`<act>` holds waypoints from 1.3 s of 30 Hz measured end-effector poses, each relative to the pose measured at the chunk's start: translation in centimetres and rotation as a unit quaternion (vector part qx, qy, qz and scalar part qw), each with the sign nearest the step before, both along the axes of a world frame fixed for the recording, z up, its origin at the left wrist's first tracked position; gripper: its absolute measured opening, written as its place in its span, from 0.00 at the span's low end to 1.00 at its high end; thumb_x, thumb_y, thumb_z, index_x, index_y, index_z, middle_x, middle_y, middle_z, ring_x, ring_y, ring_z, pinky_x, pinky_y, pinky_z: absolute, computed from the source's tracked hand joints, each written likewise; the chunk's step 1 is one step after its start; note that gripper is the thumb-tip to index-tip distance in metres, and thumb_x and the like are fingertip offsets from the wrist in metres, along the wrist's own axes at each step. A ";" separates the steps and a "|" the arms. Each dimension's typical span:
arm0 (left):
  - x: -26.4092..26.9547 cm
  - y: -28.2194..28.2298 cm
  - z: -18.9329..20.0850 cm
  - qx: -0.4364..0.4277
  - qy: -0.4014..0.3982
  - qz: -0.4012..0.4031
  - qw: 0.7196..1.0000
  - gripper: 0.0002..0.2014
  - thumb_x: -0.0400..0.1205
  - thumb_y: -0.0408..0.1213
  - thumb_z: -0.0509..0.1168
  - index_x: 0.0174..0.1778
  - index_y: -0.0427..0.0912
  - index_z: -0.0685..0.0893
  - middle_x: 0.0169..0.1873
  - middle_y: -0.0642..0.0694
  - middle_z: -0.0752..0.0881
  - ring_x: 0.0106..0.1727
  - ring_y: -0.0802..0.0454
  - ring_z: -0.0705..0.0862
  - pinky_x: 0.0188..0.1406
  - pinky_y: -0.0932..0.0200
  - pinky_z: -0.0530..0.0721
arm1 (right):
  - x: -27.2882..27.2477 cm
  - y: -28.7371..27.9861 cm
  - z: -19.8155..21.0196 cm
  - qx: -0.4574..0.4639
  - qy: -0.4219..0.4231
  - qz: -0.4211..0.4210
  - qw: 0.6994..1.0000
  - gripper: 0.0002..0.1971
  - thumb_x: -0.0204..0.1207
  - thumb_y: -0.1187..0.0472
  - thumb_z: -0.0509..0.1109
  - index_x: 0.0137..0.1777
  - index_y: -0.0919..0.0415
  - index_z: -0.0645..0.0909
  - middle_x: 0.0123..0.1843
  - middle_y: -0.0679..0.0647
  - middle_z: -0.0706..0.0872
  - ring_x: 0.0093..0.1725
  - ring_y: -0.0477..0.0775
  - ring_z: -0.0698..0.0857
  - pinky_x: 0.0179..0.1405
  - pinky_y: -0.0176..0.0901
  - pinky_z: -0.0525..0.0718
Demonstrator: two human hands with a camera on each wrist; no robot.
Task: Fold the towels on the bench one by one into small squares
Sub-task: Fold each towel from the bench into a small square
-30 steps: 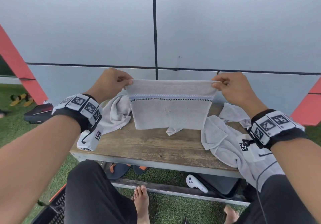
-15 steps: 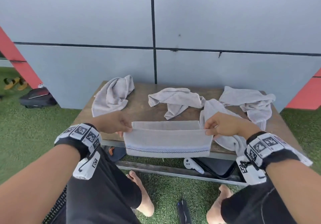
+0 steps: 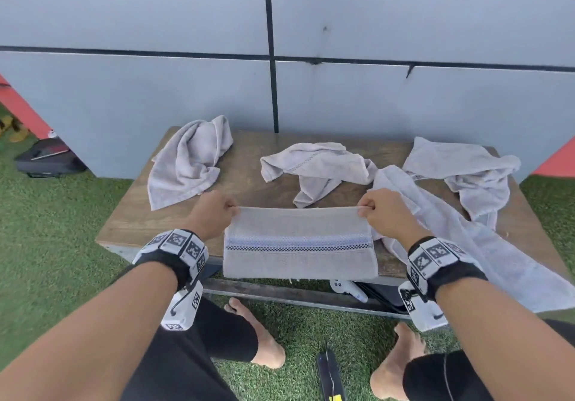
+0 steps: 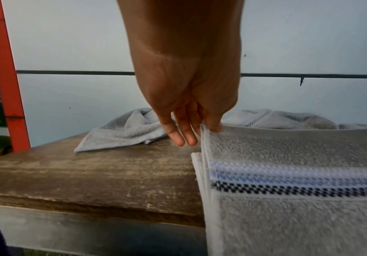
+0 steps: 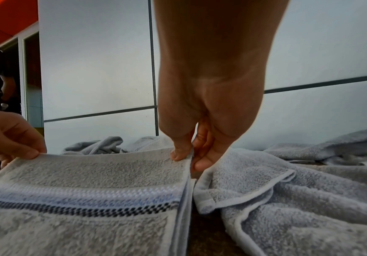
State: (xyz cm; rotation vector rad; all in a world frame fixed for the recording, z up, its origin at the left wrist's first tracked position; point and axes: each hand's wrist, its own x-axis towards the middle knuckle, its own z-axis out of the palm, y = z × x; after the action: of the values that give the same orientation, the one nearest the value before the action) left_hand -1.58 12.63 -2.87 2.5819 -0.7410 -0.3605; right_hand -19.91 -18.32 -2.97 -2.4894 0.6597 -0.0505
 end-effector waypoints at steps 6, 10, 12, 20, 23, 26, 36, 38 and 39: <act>1.1 -1.2 -2.2 -0.004 -0.006 0.047 0.999 0.09 0.81 0.32 0.69 0.38 0.33 0.90 0.37 0.39 0.91 0.42 0.41 0.86 0.45 0.51 0.83 | 2.0 -0.3 -1.7 -0.021 0.027 -0.012 0.999 0.07 0.79 0.66 0.70 0.41 0.62 0.88 0.42 0.55 0.88 0.46 0.57 0.86 0.51 0.52 0.85; 1.6 -1.2 -3.5 0.027 0.027 0.059 0.998 0.09 0.81 0.35 0.67 0.38 0.36 0.89 0.38 0.41 0.89 0.54 0.36 0.84 0.59 0.40 0.84 | 2.5 -0.4 -2.7 -0.028 0.044 -0.010 0.999 0.05 0.81 0.64 0.71 0.44 0.59 0.86 0.46 0.55 0.83 0.47 0.57 0.84 0.50 0.48 0.80; 1.7 -1.2 -3.5 0.033 0.030 0.061 0.997 0.07 0.82 0.35 0.68 0.39 0.42 0.87 0.40 0.45 0.88 0.57 0.36 0.82 0.61 0.38 0.82 | 2.7 -0.5 -3.2 -0.033 0.041 -0.013 0.999 0.04 0.81 0.63 0.71 0.45 0.58 0.85 0.49 0.55 0.81 0.48 0.57 0.82 0.54 0.51 0.81; 1.9 -1.4 -2.9 0.058 0.017 0.028 0.998 0.07 0.82 0.37 0.70 0.44 0.39 0.92 0.42 0.45 0.88 0.56 0.42 0.82 0.59 0.43 0.84 | 2.8 -0.8 -3.7 -0.053 0.024 0.004 0.998 0.03 0.80 0.65 0.72 0.48 0.63 0.87 0.50 0.58 0.80 0.45 0.57 0.82 0.49 0.48 0.81; 1.6 -1.5 -2.9 0.090 0.021 0.030 0.995 0.08 0.83 0.38 0.69 0.49 0.38 0.90 0.52 0.39 0.87 0.60 0.39 0.81 0.57 0.46 0.82 | 2.6 -0.5 -3.3 -0.069 0.045 0.014 0.996 0.04 0.80 0.66 0.72 0.47 0.65 0.88 0.47 0.59 0.83 0.44 0.58 0.84 0.47 0.48 0.83; 1.0 -1.5 -2.7 0.109 0.018 0.028 0.993 0.09 0.84 0.38 0.68 0.55 0.39 0.88 0.59 0.38 0.83 0.60 0.38 0.82 0.59 0.44 0.82 | 2.1 0.3 -3.2 -0.122 0.082 0.025 0.989 0.04 0.80 0.65 0.71 0.46 0.65 0.86 0.45 0.58 0.83 0.44 0.58 0.84 0.43 0.50 0.84; 0.8 -0.7 1.0 0.104 0.008 -0.048 0.993 0.09 0.78 0.34 0.68 0.35 0.32 0.82 0.33 0.39 0.84 0.39 0.38 0.85 0.32 0.51 0.78 | 0.3 1.2 -0.8 -0.097 0.084 0.006 0.992 0.03 0.83 0.61 0.65 0.48 0.58 0.75 0.45 0.56 0.82 0.44 0.58 0.82 0.45 0.55 0.84; 1.3 -0.6 3.1 0.063 0.000 -0.063 0.996 0.06 0.81 0.35 0.69 0.45 0.35 0.86 0.40 0.41 0.87 0.43 0.43 0.84 0.35 0.57 0.78 | 0.4 0.5 0.7 -0.075 0.052 -0.003 0.996 0.04 0.82 0.62 0.66 0.46 0.57 0.77 0.42 0.54 0.83 0.39 0.55 0.82 0.39 0.49 0.82; 1.7 -0.6 4.2 0.038 -0.007 -0.067 0.997 0.06 0.82 0.36 0.69 0.51 0.38 0.86 0.44 0.45 0.87 0.46 0.47 0.84 0.38 0.61 0.76 | 0.6 0.1 1.6 -0.073 0.026 -0.004 0.997 0.04 0.82 0.63 0.67 0.45 0.57 0.79 0.39 0.53 0.82 0.37 0.54 0.81 0.35 0.47 0.78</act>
State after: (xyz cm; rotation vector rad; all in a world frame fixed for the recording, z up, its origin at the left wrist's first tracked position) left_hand 0.10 12.05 1.28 2.6151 -0.9255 -0.4186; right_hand -19.36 -18.27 -1.35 -2.6357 0.7099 -0.0386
